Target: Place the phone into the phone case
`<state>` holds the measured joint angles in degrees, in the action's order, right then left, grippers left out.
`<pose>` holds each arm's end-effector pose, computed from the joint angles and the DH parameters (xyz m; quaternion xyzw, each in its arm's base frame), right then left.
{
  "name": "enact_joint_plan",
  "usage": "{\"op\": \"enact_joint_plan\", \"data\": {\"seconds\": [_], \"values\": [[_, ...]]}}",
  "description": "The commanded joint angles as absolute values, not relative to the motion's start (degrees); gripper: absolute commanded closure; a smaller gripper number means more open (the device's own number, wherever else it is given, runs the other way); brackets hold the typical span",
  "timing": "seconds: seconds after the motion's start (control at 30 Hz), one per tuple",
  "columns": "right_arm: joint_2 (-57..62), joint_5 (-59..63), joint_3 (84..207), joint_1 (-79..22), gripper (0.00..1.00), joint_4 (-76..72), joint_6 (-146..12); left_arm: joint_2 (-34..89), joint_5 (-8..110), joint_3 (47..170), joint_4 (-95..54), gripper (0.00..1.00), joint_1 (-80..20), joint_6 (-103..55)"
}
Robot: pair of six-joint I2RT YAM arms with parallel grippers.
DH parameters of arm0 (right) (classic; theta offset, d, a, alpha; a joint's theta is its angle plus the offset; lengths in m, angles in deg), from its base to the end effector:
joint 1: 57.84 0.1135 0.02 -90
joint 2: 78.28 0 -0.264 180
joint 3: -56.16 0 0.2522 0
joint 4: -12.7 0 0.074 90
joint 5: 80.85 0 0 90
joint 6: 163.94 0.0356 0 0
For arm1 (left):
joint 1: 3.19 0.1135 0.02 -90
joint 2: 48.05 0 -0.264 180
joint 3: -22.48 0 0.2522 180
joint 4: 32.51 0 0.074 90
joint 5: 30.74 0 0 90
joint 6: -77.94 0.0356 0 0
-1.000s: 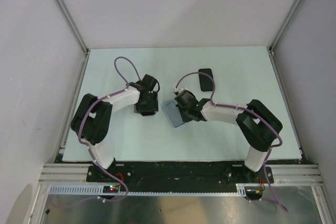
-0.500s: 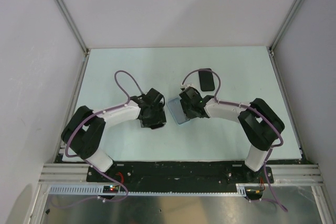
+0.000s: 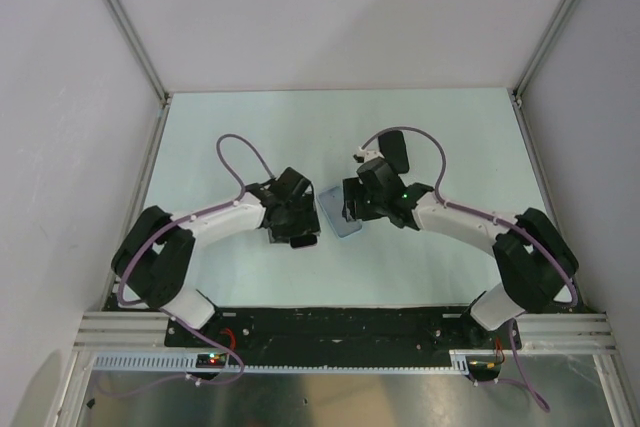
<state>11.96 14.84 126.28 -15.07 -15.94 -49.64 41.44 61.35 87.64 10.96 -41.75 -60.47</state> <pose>0.2447 0.2215 0.2085 -0.1328 0.9255 0.1556 0.3189 0.2267 -0.1790 0.1721 -0.0877 0.9772 -0.1195 0.1520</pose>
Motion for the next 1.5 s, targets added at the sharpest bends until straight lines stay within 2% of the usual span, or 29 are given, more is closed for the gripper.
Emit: {"op": "enact_joint_plan", "data": {"seconds": [0.0,0.13,0.43,1.13,1.47], "values": [[7.58,5.78,122.49,-15.20,0.36,-8.11,-42.46,36.61,61.28,88.44,10.13,0.12,-40.46,-57.84],[5.01,5.39,120.56,-15.20,0.36,-6.59,-40.33,38.45,63.37,91.79,13.21,0.02,-36.41,-53.04],[-0.49,6.36,118.91,-15.65,0.36,-7.83,-39.40,50.22,70.09,102.30,16.85,0.00,-35.16,-49.24],[-4.05,5.82,115.33,-16.68,0.37,-7.49,-38.72,58.33,70.86,107.79,16.76,0.02,-36.96,-49.07],[-3.20,4.10,114.67,-16.84,0.37,-6.11,-38.40,60.75,70.95,108.38,16.93,0.11,-37.98,-51.23]]}}
